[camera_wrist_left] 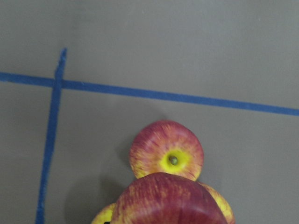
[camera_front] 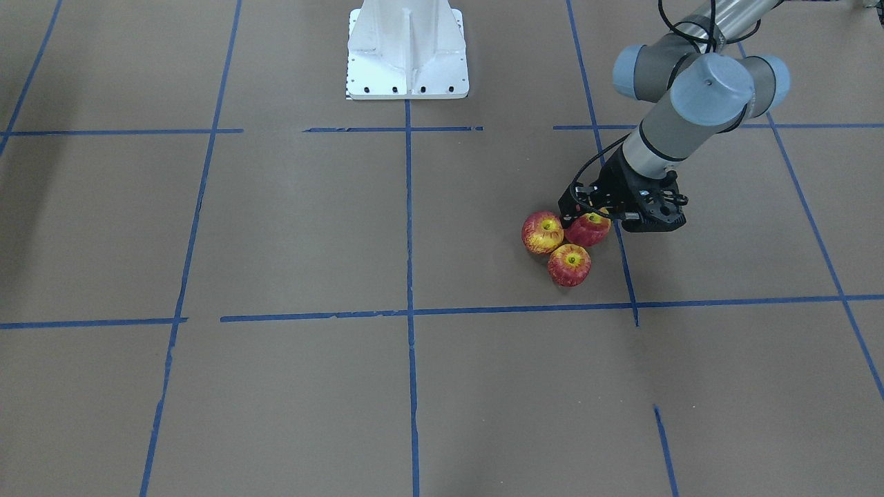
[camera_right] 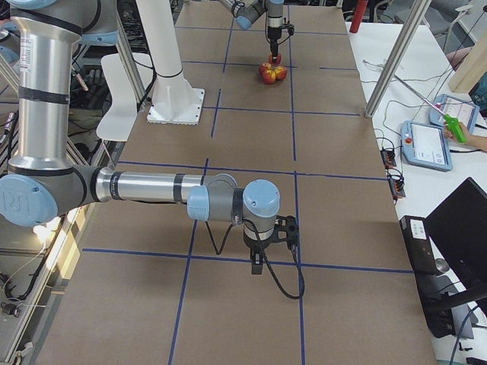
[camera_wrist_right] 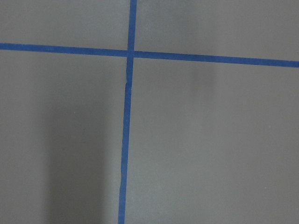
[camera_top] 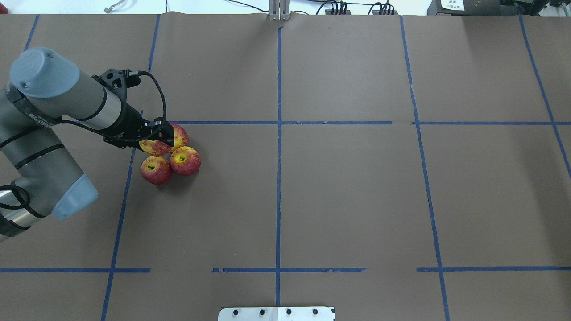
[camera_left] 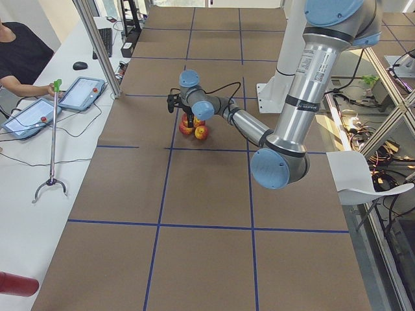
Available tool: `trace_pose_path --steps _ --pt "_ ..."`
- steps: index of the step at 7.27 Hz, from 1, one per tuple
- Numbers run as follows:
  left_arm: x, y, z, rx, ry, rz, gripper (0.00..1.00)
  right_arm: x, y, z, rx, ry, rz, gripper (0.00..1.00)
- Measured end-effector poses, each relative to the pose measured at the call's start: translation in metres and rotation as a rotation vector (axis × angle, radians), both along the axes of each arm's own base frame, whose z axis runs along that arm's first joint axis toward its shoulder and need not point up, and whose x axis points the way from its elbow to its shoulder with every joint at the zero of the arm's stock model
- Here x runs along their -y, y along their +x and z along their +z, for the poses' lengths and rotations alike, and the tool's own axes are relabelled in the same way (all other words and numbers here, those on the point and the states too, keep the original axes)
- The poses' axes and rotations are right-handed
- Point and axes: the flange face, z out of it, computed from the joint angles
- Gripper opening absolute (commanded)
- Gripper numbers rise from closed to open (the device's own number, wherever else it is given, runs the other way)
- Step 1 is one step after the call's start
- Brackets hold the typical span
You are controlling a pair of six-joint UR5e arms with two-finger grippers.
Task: Stack apples
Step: 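Carry the held apple with the left gripper over the three-apple cluster, then lower the apple onto the top of the cluster and open the left gripper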
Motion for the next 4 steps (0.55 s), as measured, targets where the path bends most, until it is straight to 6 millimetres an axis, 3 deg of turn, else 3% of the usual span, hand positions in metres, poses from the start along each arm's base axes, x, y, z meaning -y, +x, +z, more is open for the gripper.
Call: trace_pose_path --steps 4 --pt "-0.0039 0.0069 0.0034 0.006 -0.01 0.008 0.0 0.0 0.0 0.0 0.0 0.0 0.0 1.0"
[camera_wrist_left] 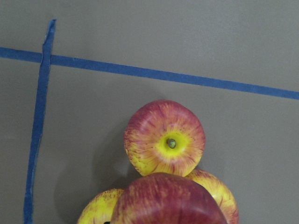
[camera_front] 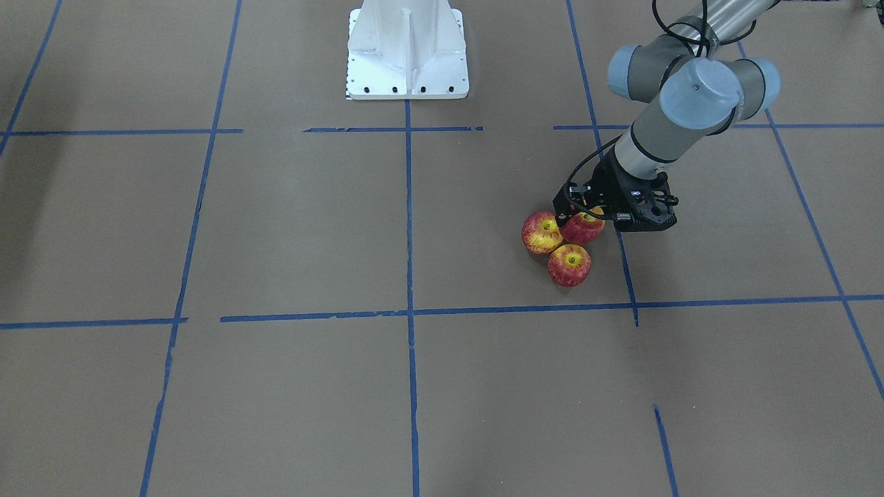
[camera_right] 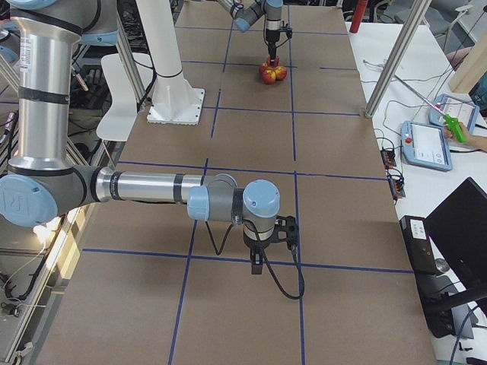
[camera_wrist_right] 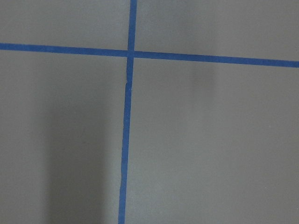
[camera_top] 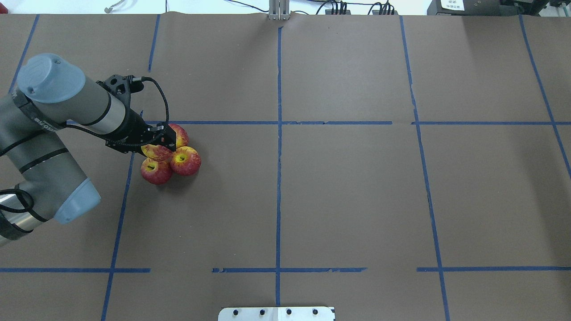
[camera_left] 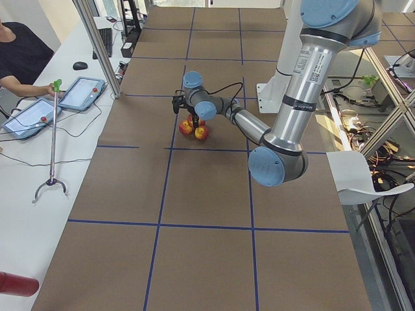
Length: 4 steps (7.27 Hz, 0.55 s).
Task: Stack apples
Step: 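Lower the apple onto the top of the cluster and open the left gripper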
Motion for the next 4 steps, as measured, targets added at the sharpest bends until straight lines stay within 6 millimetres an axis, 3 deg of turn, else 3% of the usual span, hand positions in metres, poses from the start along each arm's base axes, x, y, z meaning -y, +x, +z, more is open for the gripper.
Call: trace_pose_path --steps 1,2,3,4 --pt "-0.0005 0.0016 -0.0006 0.0 0.001 0.001 0.13 0.0 0.0 0.0001 0.0 0.0 0.0 1.0" --pt "-0.0009 0.0025 -0.0008 0.001 0.002 0.002 0.4 0.0 0.0 0.0001 0.001 0.0 0.0 1.0" --pt "-0.0012 0.0031 -0.001 0.001 0.003 0.002 0.57 0.0 0.0 0.0 0.0 0.0 0.0 1.0" --pt "-0.0017 0.0037 -0.0012 0.001 0.003 0.003 0.95 0.0 0.0 0.0 0.0 0.0 0.0 1.0"
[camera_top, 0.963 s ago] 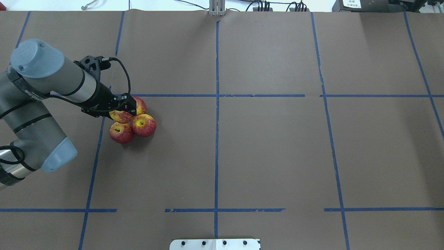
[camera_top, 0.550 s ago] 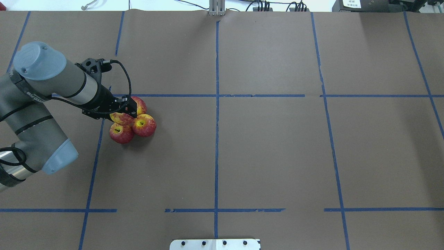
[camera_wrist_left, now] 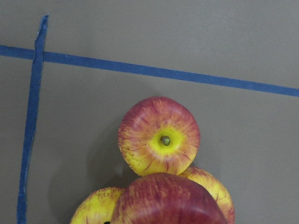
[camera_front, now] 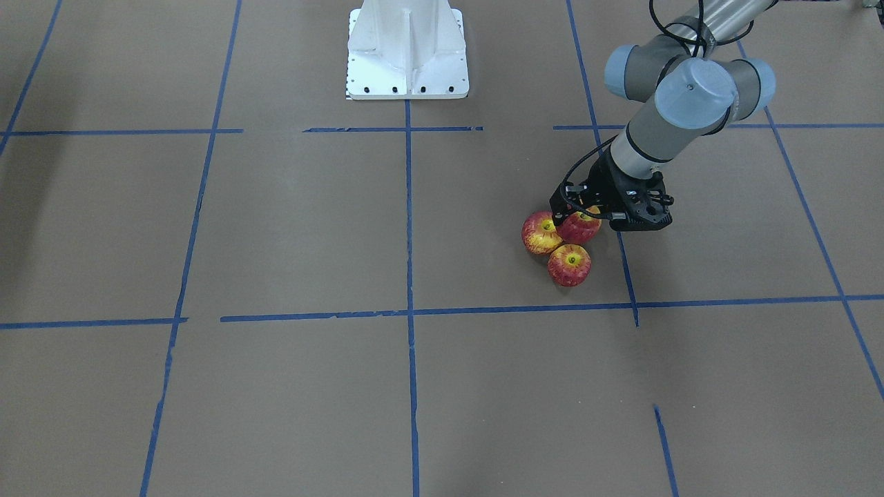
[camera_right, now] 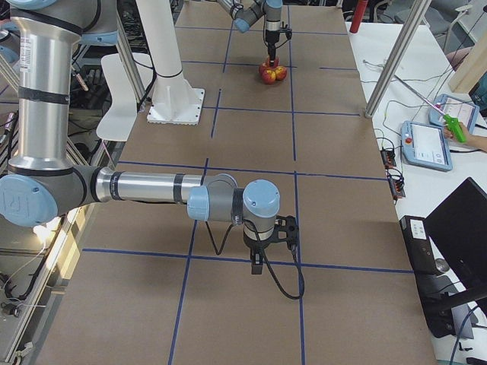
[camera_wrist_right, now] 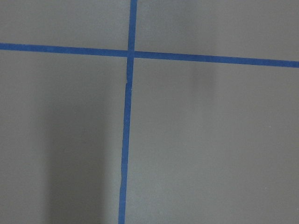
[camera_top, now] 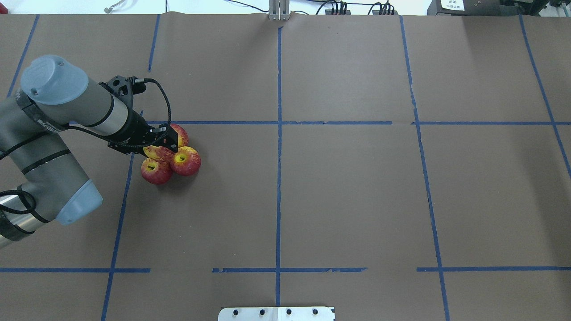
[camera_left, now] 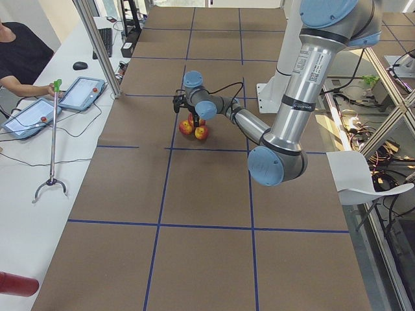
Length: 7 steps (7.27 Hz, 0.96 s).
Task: Stack apples
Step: 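Lower the apple onto the top of the cluster and open the left gripper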
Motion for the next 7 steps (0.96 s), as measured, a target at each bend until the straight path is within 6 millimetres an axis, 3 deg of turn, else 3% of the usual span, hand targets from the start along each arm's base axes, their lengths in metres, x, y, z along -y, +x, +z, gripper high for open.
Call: trace_pose_path --steps 1,5,6,7 --pt "-0.001 0.001 0.0 0.0 0.001 0.001 1.0 0.0 0.0 0.0 0.0 0.0 0.0 1.0" --pt "-0.003 0.002 0.0 0.0 0.004 0.007 1.0 0.0 0.0 0.0 0.0 0.0 0.0 1.0" --pt "-0.004 -0.007 -0.008 -0.009 0.014 0.001 1.0 0.0 0.0 0.0 0.0 0.0 0.0 1.0" --pt "0.0 -0.03 -0.021 -0.009 0.029 -0.023 1.0 0.0 0.0 0.0 0.0 0.0 0.0 1.0"
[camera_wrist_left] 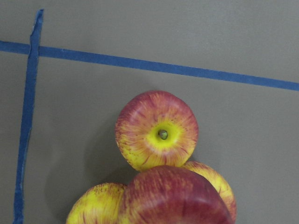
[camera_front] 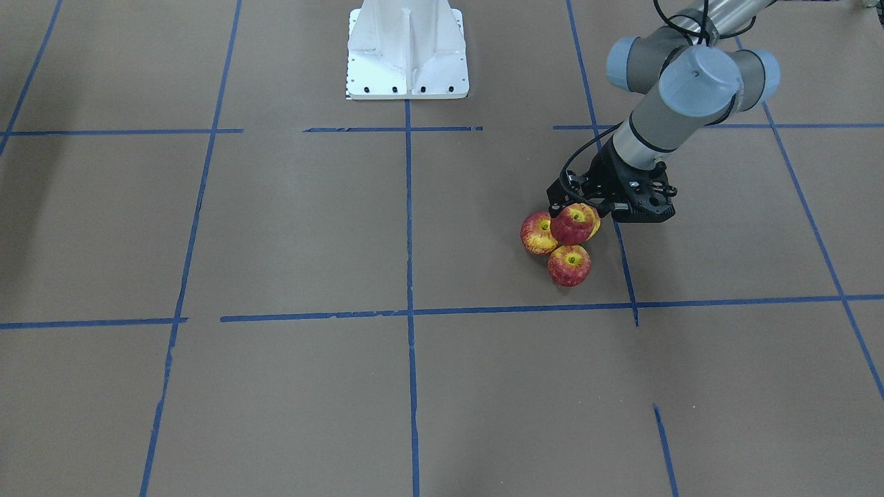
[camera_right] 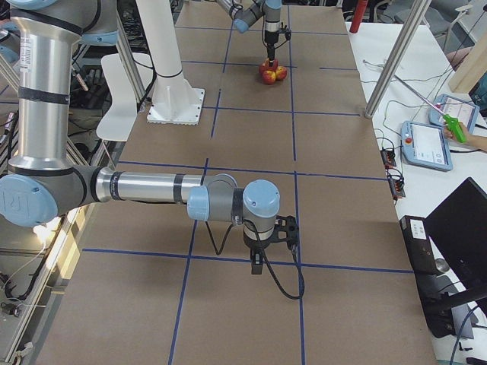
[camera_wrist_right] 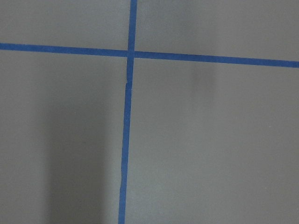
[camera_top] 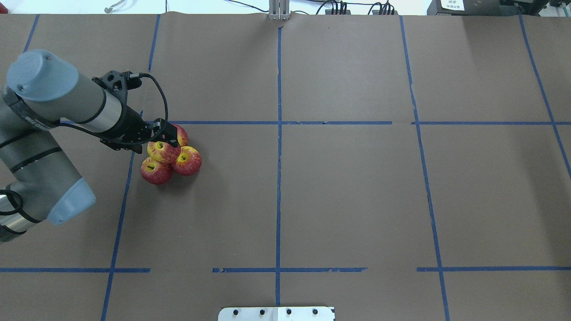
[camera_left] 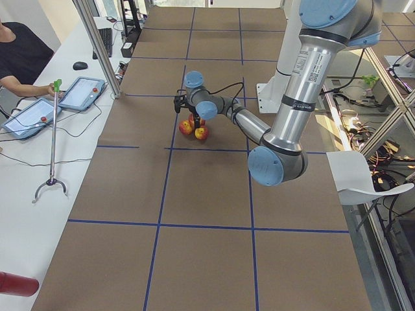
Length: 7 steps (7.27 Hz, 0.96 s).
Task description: Stack apples
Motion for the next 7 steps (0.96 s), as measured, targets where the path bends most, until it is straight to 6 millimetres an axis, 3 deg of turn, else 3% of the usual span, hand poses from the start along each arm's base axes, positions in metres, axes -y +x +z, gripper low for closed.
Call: trace_pose_path --steps 2,3,5,7 --pt "0.023 -0.083 -0.015 0.062 0.087 -0.039 1.0 0.0 0.0 0.0 0.0 -0.001 0.0 1.0" --pt "0.028 -0.13 0.001 0.116 0.138 -0.034 1.0 0.0 0.0 0.001 -0.001 -0.001 0.0 1.0" --pt "0.021 -0.216 0.078 0.233 0.241 0.058 1.0 0.0 0.0 0.0 -0.001 -0.001 0.0 1.0" --pt "0.013 -0.318 0.164 0.303 0.296 0.137 1.0 0.0 0.0 0.0 -0.001 -0.002 0.0 1.0"
